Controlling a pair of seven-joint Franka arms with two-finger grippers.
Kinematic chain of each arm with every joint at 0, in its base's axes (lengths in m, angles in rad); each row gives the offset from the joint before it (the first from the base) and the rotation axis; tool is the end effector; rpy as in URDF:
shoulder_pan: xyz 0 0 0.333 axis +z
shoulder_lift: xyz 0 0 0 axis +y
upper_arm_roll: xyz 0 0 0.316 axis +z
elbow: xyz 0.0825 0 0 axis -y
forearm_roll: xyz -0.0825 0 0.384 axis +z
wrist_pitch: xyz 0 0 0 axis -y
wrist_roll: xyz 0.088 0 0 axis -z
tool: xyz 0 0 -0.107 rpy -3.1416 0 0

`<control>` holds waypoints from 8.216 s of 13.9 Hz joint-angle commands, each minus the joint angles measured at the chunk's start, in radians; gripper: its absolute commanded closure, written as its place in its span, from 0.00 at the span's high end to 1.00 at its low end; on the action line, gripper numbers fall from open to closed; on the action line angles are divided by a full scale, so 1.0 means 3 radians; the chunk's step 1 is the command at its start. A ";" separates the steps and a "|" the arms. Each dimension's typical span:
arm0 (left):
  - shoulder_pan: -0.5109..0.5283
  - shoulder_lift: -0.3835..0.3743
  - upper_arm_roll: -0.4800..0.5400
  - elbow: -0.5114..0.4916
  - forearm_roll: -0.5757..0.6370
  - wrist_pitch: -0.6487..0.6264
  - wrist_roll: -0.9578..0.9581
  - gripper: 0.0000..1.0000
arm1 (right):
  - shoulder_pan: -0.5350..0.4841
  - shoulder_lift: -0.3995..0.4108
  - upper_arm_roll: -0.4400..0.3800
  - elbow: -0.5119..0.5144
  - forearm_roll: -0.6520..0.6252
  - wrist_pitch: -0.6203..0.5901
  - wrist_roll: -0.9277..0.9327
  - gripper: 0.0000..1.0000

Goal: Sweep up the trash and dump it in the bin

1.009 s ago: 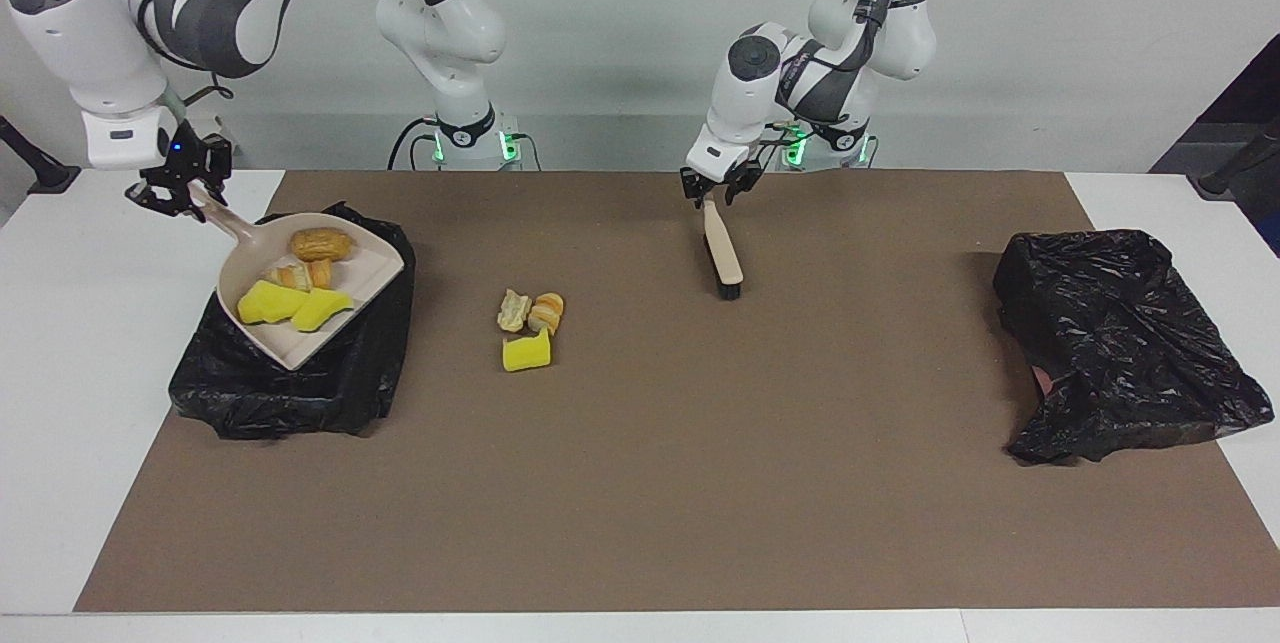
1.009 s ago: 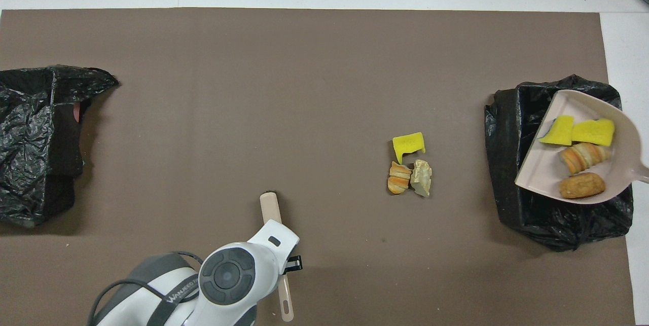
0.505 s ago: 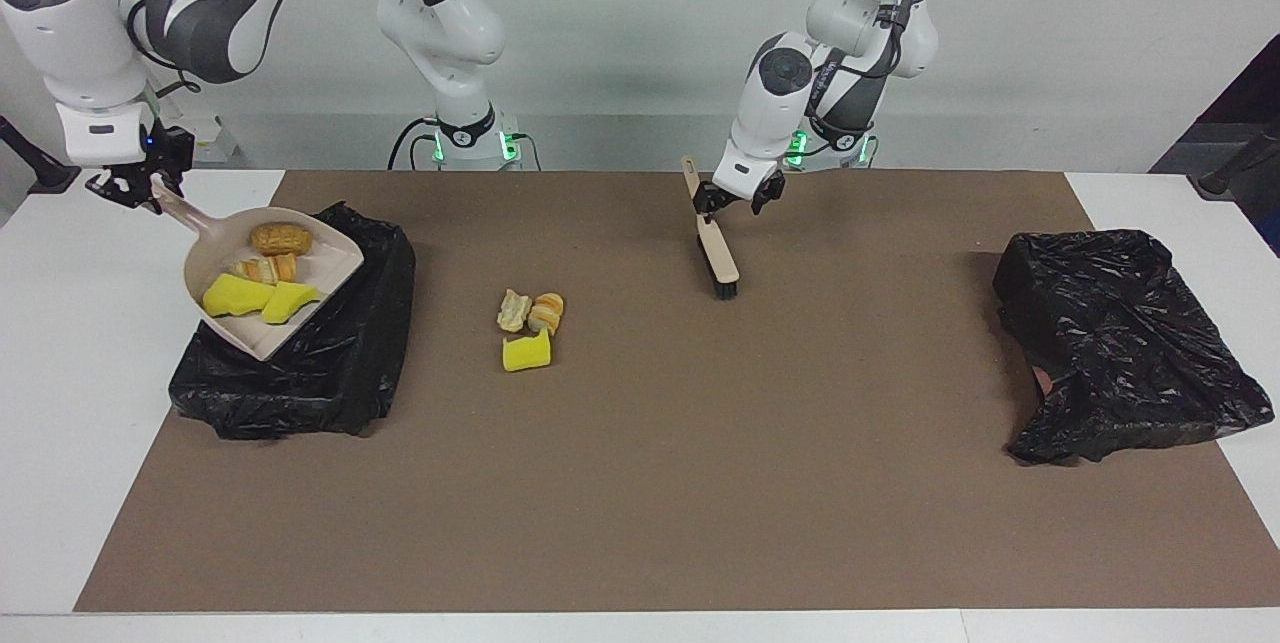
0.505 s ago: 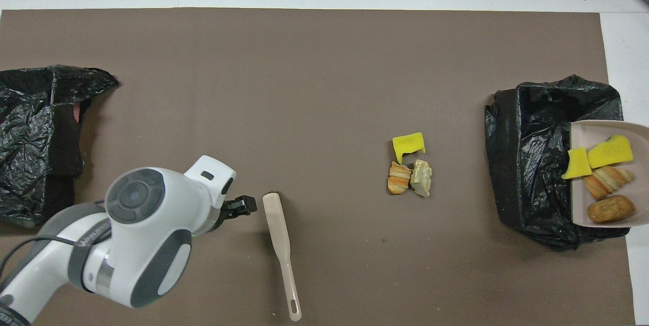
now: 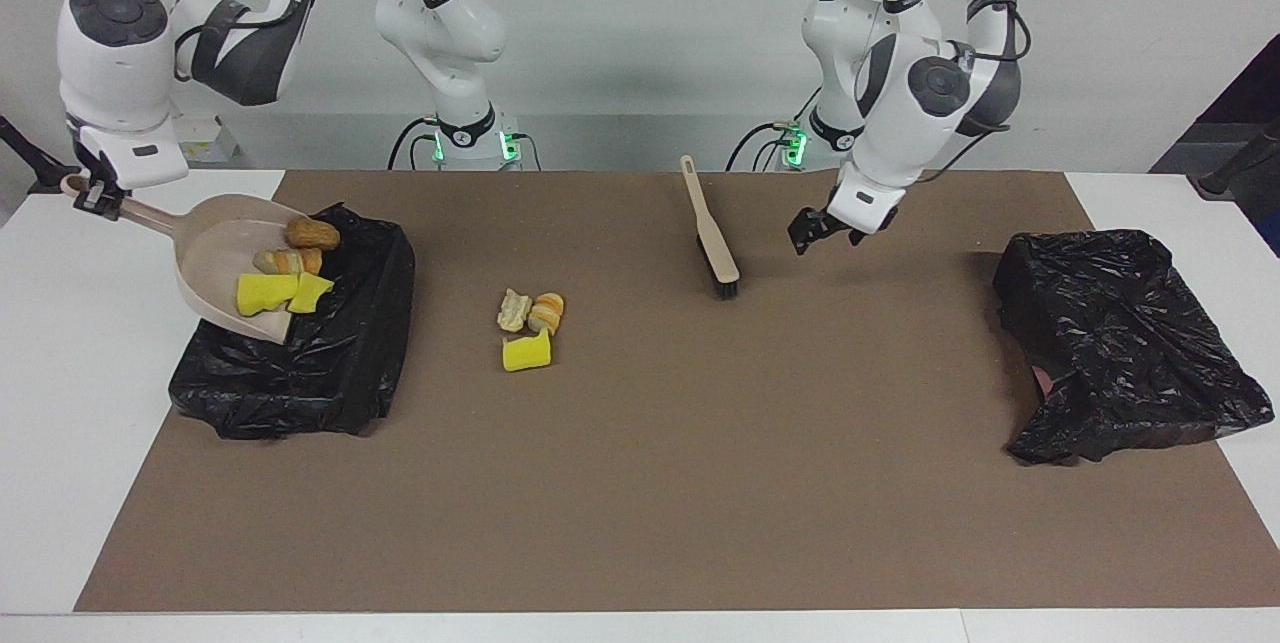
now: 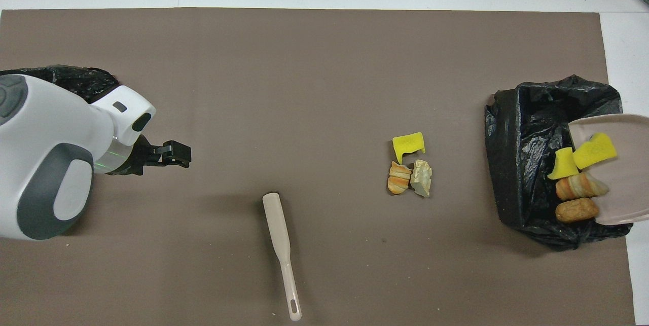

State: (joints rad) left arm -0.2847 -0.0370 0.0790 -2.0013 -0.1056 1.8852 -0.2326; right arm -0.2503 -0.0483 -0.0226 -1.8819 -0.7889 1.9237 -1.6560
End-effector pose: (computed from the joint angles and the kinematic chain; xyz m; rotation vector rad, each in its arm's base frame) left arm 0.5236 -0.1169 0.4675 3.0540 0.0968 -0.1522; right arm 0.5278 -0.1995 0.5538 1.7390 1.8530 -0.7565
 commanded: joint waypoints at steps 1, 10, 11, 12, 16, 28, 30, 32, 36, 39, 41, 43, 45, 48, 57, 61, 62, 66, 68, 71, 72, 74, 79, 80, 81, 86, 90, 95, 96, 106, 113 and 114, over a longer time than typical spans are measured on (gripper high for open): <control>0.0243 0.0092 -0.0044 0.0279 0.0193 -0.0199 0.0426 1.00 | 0.0113 -0.0059 0.0009 0.0223 -0.0142 -0.0408 -0.0038 0.00; 0.0632 0.0169 -0.0038 0.1102 0.0408 -0.0888 0.0944 1.00 | 0.0170 -0.0371 0.0065 -0.0011 -0.0407 -0.0598 0.0197 0.00; 0.0637 0.0154 -0.0038 0.1174 0.0418 -0.0971 0.0964 1.00 | 0.0175 -0.0371 0.0106 0.0004 -0.0463 -0.0684 0.0248 0.00; 0.0632 0.0139 -0.0044 0.1200 0.0444 -0.1037 0.1051 1.00 | 0.0170 -0.0371 0.0147 0.0070 -0.0616 -0.0766 0.0253 0.00; 0.0612 0.0128 -0.0074 0.1230 0.0439 -0.1002 0.1062 1.00 | 0.0165 -0.0528 0.0254 0.0265 -0.0217 -0.1297 0.0415 0.00; 0.0637 0.0118 -0.0079 0.1251 0.0347 -0.1002 0.1087 1.00 | 0.0613 -0.0316 0.1011 0.0229 0.2301 -0.1607 0.4831 0.00; 0.0627 0.0128 -0.0084 0.1276 0.0327 -0.1033 0.1072 1.00 | 0.0950 -0.0045 0.1011 0.0244 0.2496 -0.1179 0.5807 0.00; 0.0627 0.0128 -0.0074 0.1302 0.0214 -0.1053 0.1062 1.00 | 0.1242 0.0327 0.1011 0.0387 0.2497 -0.0876 0.6412 0.00; 0.0627 0.0123 -0.0074 0.1292 0.0209 -0.1069 0.1062 1.00 | 0.1718 0.1253 0.1011 0.1183 0.2543 -0.0466 0.7262 0.00; 0.0653 0.0118 -0.0074 0.1287 0.0209 -0.1053 0.1067 1.00 | 0.2106 0.1841 0.1011 0.1598 0.2533 0.0084 0.7844 0.00; 0.0653 0.0113 -0.0074 0.1271 0.0209 -0.1068 0.1062 1.00 | 0.2317 0.2159 0.1006 0.1722 0.2517 0.0580 0.8229 0.00; 0.0642 0.0113 -0.0074 0.1261 0.0209 -0.1068 0.1062 1.00 | 0.2333 0.2267 0.1006 0.1737 0.2507 0.0746 0.8256 0.00; 0.0642 0.0103 -0.0074 0.1256 0.0209 -0.1079 0.1062 1.00 | 0.2419 0.2313 0.1006 0.1681 0.2487 0.0802 0.8266 0.00; 0.0647 0.0087 -0.0069 0.1236 0.0209 -0.1089 0.1062 1.00 | 0.2440 0.2283 0.1006 0.1681 0.2476 0.0746 0.8256 0.72; 0.0607 0.0057 -0.0069 0.1195 0.0209 -0.1094 0.1057 1.00 | 0.2476 0.1155 0.1067 0.0590 0.2537 0.0332 0.8113 1.00; 0.0607 0.0047 -0.0074 0.1164 0.0209 -0.1089 0.1062 1.00 | 0.2481 0.0714 0.1353 -0.0102 0.2853 0.0353 0.7695 1.00; 0.0607 0.0031 -0.0074 0.1149 0.0209 -0.1089 0.1062 1.00 | 0.2547 0.0668 0.1359 -0.0275 0.2951 0.0403 0.7642 1.00; 0.0601 0.0026 -0.0074 0.1138 0.0209 -0.1094 0.1057 1.00 | 0.2726 0.0698 0.1359 -0.0762 0.2967 0.0955 0.7469 1.00; 0.0601 0.0021 -0.0079 0.1138 0.0209 -0.1104 0.1051 1.00 | 0.2737 0.0683 0.1359 -0.0855 0.2967 0.1048 0.7427 1.00; 0.0596 -0.0010 -0.0084 0.1082 0.0209 -0.1079 0.1051 1.00 | 0.2782 0.0677 0.1359 -0.0855 0.2967 0.1068 0.7453 0.66; 0.0581 -0.0015 -0.0084 0.1062 0.0209 -0.1053 0.1046 1.00 | 0.2793 0.0682 0.1359 -0.0845 0.2967 0.1068 0.7453 0.51; 0.0423 0.0005 -0.0084 0.0985 0.0209 -0.0906 0.0843 1.00 | 0.2803 0.0682 0.1359 -0.0835 0.2962 0.1079 0.7468 0.08; -0.0088 0.0255 -0.0084 0.0883 0.0209 -0.0303 0.0346 1.00 | 0.2747 0.0739 0.1333 -0.0620 0.2911 0.0769 0.7478 0.00; -0.0236 0.0367 -0.0084 0.0893 0.0209 -0.0190 0.0239 1.00 | 0.2706 0.0668 0.1328 -0.0594 0.2911 0.0595 0.7488 0.00; -0.0308 0.0445 -0.0084 0.0888 0.0209 -0.0073 0.0152 1.00 | 0.2625 0.0520 0.1333 -0.0620 0.2911 0.0456 0.7489 0.00; -0.0697 0.0941 -0.0084 0.0914 0.0224 0.0475 -0.0206 1.00 | 0.1691 -0.0206 0.1328 -0.0691 0.2886 -0.0567 0.7392 0.00; -0.0932 0.1268 -0.0084 0.0857 0.0214 0.0884 -0.0538 1.00 | 0.0923 -0.0223 0.1328 -0.0793 0.2601 -0.0553 0.7015 0.00; -0.1050 0.1258 -0.0084 0.0648 0.0214 0.0859 -0.0615 0.65 | 0.0349 -0.0085 0.1328 -0.1110 0.2267 -0.0169 0.6333 0.00; -0.1050 0.1258 -0.0084 0.0643 0.0214 0.0859 -0.0610 0.12 | 0.0359 0.0001 0.1333 -0.1141 0.2267 -0.0139 0.6323 0.00; -0.0673 0.1095 -0.0028 0.1102 0.0255 0.0043 0.0720 0.00 | 0.0957 0.0263 0.1359 -0.0840 0.2717 -0.0199 0.6786 0.00; -0.0258 0.1177 -0.0028 0.1333 0.0255 -0.0399 0.2879 0.00 | 0.0850 -0.0452 0.1333 -0.1324 0.2594 -0.0467 0.6816 0.00; -0.0263 0.1161 -0.0028 0.1302 0.0255 -0.0404 0.3241 0.00 | 0.0850 -0.0443 0.1333 -0.1401 0.2594 -0.0374 0.6707 0.00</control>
State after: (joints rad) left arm -0.3666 0.3063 0.0789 -1.6202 -0.0329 1.7865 0.5866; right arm 0.0148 -0.1188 0.3710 -2.1928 0.0011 1.7365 0.4338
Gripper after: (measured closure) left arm 0.687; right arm 0.740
